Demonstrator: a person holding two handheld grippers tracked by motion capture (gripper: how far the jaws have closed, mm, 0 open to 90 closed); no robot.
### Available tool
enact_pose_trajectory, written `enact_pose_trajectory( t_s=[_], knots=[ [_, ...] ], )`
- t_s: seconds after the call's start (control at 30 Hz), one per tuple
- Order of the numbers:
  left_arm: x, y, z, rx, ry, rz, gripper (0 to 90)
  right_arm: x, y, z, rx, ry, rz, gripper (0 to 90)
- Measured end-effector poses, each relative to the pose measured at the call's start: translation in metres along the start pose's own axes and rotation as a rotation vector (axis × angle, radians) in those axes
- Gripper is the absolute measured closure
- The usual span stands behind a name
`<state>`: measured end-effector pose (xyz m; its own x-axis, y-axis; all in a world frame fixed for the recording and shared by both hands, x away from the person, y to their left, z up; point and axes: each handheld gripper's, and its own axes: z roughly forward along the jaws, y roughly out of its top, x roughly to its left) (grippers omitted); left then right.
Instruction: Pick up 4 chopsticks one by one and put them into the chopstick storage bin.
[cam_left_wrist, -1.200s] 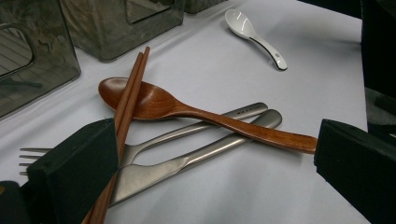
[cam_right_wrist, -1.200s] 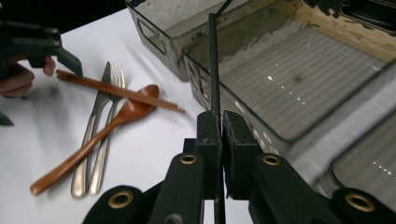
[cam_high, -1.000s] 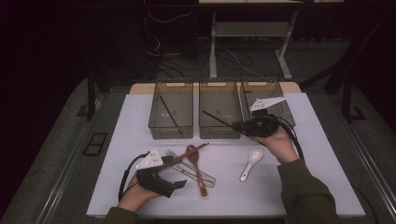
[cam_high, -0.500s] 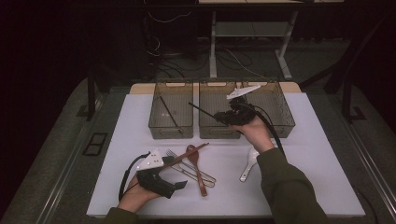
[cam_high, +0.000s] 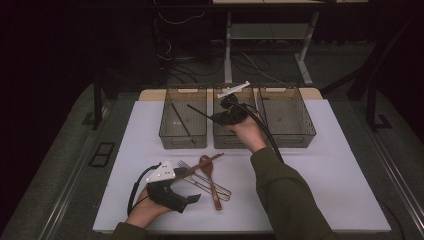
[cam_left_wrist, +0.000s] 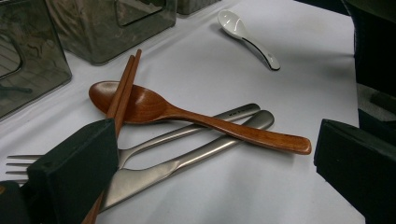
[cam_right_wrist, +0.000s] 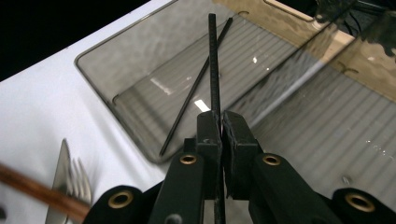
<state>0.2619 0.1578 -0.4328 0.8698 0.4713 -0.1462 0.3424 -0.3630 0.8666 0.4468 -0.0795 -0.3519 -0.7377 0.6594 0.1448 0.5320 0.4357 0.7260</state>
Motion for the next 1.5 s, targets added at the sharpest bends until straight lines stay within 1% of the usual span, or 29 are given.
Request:
enact_pose_trajectory(
  t_s=[0.03,0.1,0.23,0.3,0.43,0.5,0.57,0.6,0.73,0.77,0.8,0.83,0.87,1.0,1.13,1.2,1.27,1.33,1.37,1.4,1.43,1.47,1.5],
  knots=[
    [0.000,0.000,0.000,-0.004,-0.001,-0.003,0.0,0.002,0.003,0.004,0.004,0.001,-0.003,85.3],
    [0.000,0.000,0.000,-0.002,-0.001,0.003,0.0,0.005,0.010,0.012,0.016,-0.015,-0.001,85.3],
    [-0.001,0.001,0.000,-0.005,-0.004,-0.002,0.0,0.009,0.022,0.028,0.036,-0.036,0.010,85.3],
    [0.000,0.001,-0.001,-0.007,-0.007,0.004,0.0,0.011,0.027,0.037,0.045,-0.048,0.019,85.3],
    [0.000,0.001,-0.001,-0.010,-0.010,0.006,0.0,0.014,0.036,0.054,0.066,-0.065,0.025,85.3],
    [0.000,0.001,-0.001,-0.012,-0.012,-0.001,0.0,0.015,0.040,0.061,0.069,-0.074,0.030,85.3],
    [0.000,0.001,0.000,-0.012,-0.013,-0.002,0.0,0.017,0.044,0.068,0.078,-0.067,0.032,85.2],
    [0.000,0.002,0.000,-0.012,-0.014,-0.003,0.0,0.018,0.045,0.071,0.081,-0.072,0.037,85.2],
    [-0.001,0.002,0.000,-0.016,-0.018,0.001,0.0,0.023,0.050,0.081,0.075,-0.062,0.039,84.4],
    [-0.001,0.002,0.000,-0.017,-0.018,0.001,0.0,0.024,0.050,0.083,0.078,-0.065,0.037,83.4],
    [-0.001,0.002,-0.001,-0.018,-0.019,0.002,0.0,0.025,0.051,0.085,0.075,-0.071,0.031,77.5],
    [-0.001,0.002,-0.001,-0.018,-0.018,0.002,0.0,0.025,0.051,0.085,0.064,-0.076,0.032,72.3],
    [-0.001,0.002,-0.001,-0.018,-0.019,0.003,0.0,0.025,0.052,0.086,0.055,-0.080,0.044,68.5],
    [-0.001,0.002,-0.001,-0.016,-0.019,0.002,0.0,0.023,0.052,0.081,0.035,-0.078,0.053,59.4],
    [-0.001,0.002,-0.001,-0.015,-0.018,0.003,0.0,0.021,0.053,0.074,0.014,-0.057,0.059,50.3],
    [0.000,0.002,-0.001,-0.013,-0.018,0.003,0.0,0.020,0.054,0.070,0.009,-0.023,0.071,45.7],
    [0.000,0.002,-0.001,-0.013,-0.017,0.005,0.0,0.020,0.053,0.066,0.003,0.001,0.061,44.0],
    [0.000,0.002,-0.001,-0.011,-0.017,0.009,0.0,0.020,0.052,0.061,-0.012,0.010,0.046,41.0],
    [0.000,0.001,-0.001,-0.011,-0.015,0.005,0.0,0.020,0.051,0.059,-0.011,0.027,0.043,39.2],
    [0.000,0.001,-0.001,-0.009,-0.014,0.005,0.0,0.020,0.051,0.058,-0.006,0.034,0.036,37.4],
    [0.000,0.001,-0.001,-0.009,-0.013,0.005,0.0,0.021,0.049,0.056,-0.006,0.025,0.026,34.8],
    [0.000,0.001,-0.001,-0.011,-0.013,0.004,0.0,0.021,0.048,0.053,-0.012,0.009,0.021,34.1],
    [0.000,0.001,-0.002,-0.011,-0.012,0.004,0.0,0.022,0.045,0.050,-0.022,0.005,0.016,33.4]
  ],
)
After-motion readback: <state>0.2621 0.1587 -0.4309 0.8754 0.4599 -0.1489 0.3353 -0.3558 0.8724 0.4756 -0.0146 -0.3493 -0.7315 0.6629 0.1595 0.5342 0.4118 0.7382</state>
